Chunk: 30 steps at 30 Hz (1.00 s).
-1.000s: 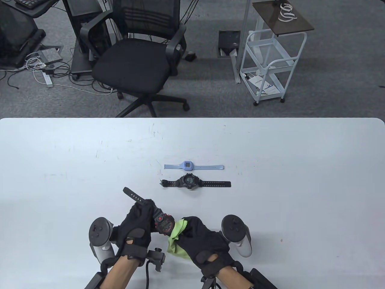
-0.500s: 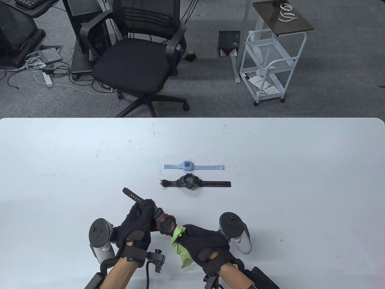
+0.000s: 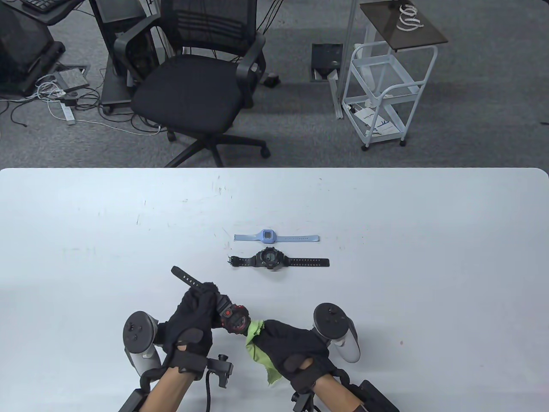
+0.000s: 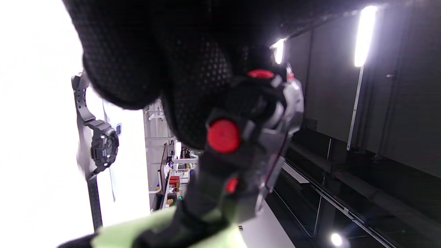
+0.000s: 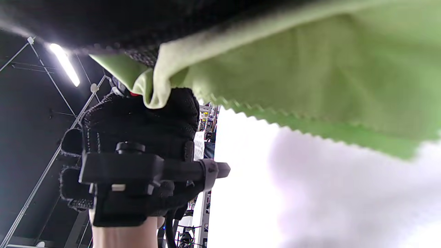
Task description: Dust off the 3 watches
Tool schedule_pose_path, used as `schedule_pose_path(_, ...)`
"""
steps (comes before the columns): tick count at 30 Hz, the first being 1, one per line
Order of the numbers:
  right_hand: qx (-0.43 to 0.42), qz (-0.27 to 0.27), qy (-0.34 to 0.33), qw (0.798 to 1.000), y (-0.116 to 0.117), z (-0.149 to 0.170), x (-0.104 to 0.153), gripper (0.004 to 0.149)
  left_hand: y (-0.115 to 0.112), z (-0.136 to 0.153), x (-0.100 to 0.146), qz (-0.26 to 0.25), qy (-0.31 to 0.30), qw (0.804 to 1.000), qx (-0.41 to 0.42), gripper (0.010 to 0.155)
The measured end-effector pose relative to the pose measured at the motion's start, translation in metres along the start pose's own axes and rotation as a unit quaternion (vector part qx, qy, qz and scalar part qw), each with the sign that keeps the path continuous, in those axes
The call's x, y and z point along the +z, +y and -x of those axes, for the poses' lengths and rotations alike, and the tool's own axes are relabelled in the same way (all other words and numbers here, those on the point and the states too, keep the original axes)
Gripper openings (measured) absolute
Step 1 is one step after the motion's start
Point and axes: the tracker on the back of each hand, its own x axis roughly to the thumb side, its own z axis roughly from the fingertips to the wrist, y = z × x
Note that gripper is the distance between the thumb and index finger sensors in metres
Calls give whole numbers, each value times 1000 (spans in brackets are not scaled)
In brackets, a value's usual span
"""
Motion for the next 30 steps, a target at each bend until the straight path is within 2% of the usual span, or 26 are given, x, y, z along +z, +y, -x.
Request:
schedule_pose_path(5,0,-7,-9,1000,-1,-1,0,44,1,-1,0,-1,-4,1000,-3,46)
schedule_pose_path(11,9,11,-7,1000,-3,-1,2,44,5,-1,-1,-6,-5,1000,1,46)
schedule_pose_path(17,9,-11,-9,1000,-3,-2,1,44,5,-2,-1,-6,-5,1000,0,46)
schedule_pose_path(22,13,5,-2,1000,-4,-2,2,44,8,-3,-1,-14,-8,1000,2,46)
schedule_pose_path(30,12,-6,-2,1000,-5,-2,3,44,10,-2,-1,-17,-8,1000,2,46)
